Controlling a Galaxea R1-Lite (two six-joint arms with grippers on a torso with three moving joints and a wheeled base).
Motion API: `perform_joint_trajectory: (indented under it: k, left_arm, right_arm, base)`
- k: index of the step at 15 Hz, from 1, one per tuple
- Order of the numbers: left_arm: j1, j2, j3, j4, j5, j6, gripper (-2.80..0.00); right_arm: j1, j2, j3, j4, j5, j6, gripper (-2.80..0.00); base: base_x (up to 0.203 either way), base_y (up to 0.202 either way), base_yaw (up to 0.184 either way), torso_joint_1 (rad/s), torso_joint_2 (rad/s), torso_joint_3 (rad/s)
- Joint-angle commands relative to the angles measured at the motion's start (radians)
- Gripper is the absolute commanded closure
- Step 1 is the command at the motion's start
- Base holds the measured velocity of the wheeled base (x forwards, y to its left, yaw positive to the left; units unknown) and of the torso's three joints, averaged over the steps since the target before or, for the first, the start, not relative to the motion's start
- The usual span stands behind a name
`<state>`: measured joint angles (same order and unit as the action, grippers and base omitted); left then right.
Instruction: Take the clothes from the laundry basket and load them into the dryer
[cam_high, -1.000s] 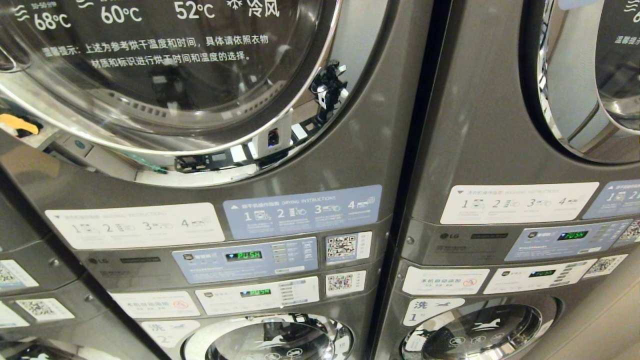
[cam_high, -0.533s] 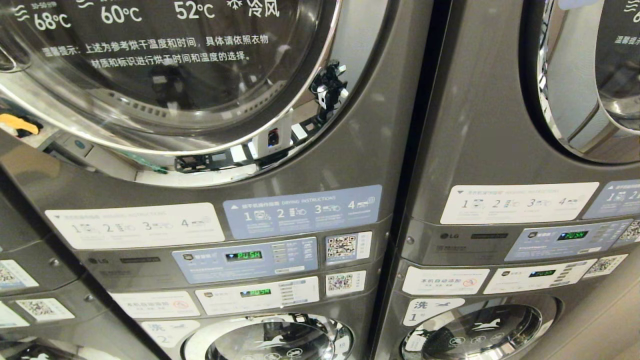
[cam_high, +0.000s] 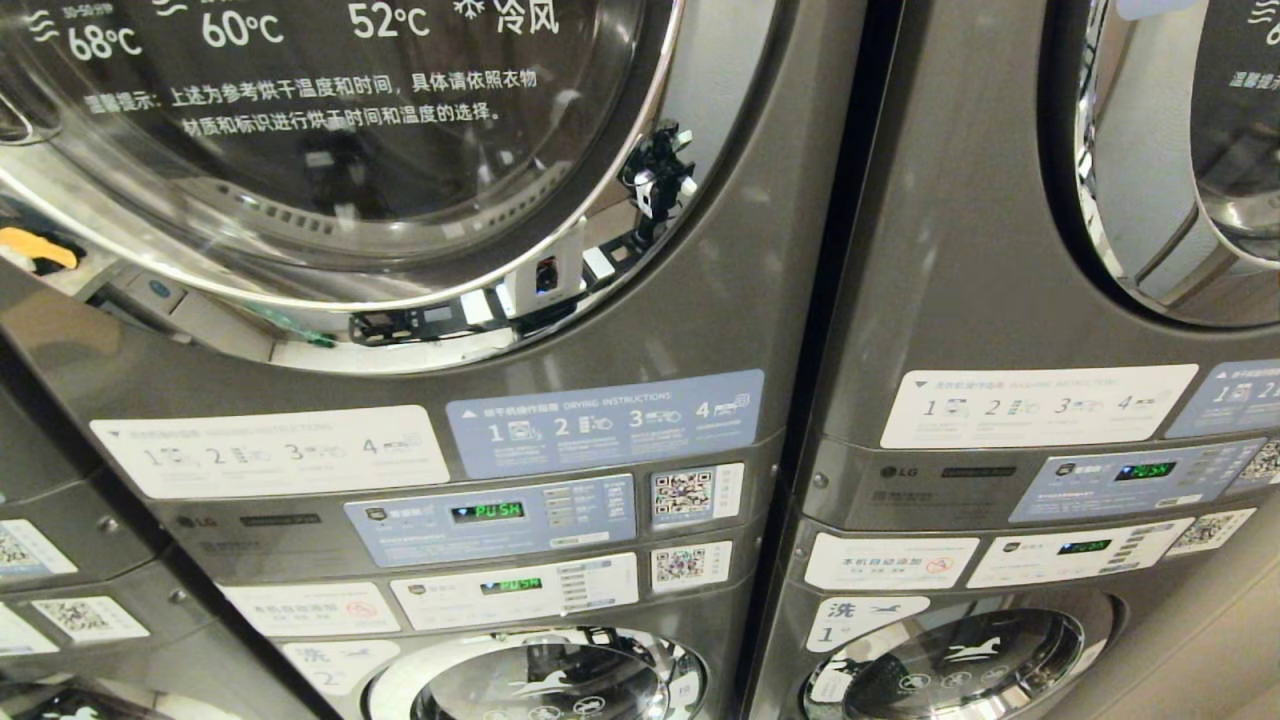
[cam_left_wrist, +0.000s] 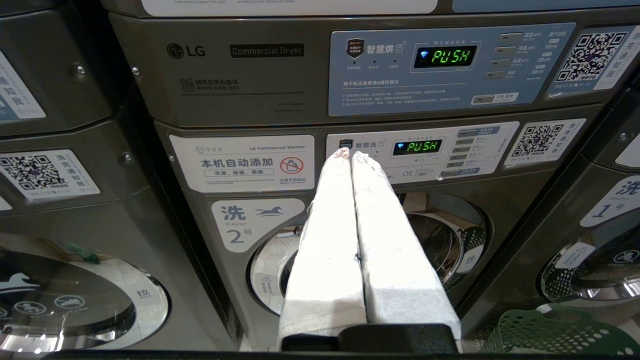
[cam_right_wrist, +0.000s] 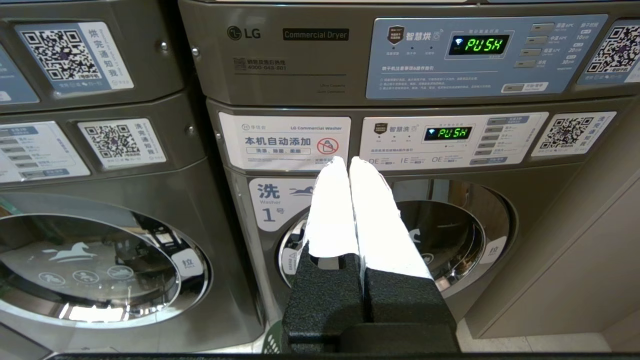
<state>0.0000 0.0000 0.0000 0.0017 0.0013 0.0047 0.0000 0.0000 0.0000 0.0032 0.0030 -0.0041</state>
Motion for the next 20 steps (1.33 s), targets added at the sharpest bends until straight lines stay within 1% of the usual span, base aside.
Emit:
perform_joint_trajectory:
  k: [1, 20]
  left_arm:
    - [0.000, 0.001, 0.002, 0.000, 0.000, 0.000, 0.00]
    - [0.000, 0.000, 0.002, 0.000, 0.000, 0.000, 0.00]
  right_arm:
    - [0.000, 0.000, 0.000, 0.000, 0.000, -0.001, 0.00]
    - [0.000, 0.001, 0.000, 0.000, 0.000, -0.001, 0.00]
  base:
    - [0.000, 0.000, 0.000, 0.000, 0.00, 0.000]
    - [0.000, 0.000, 0.000, 0.000, 0.00, 0.000]
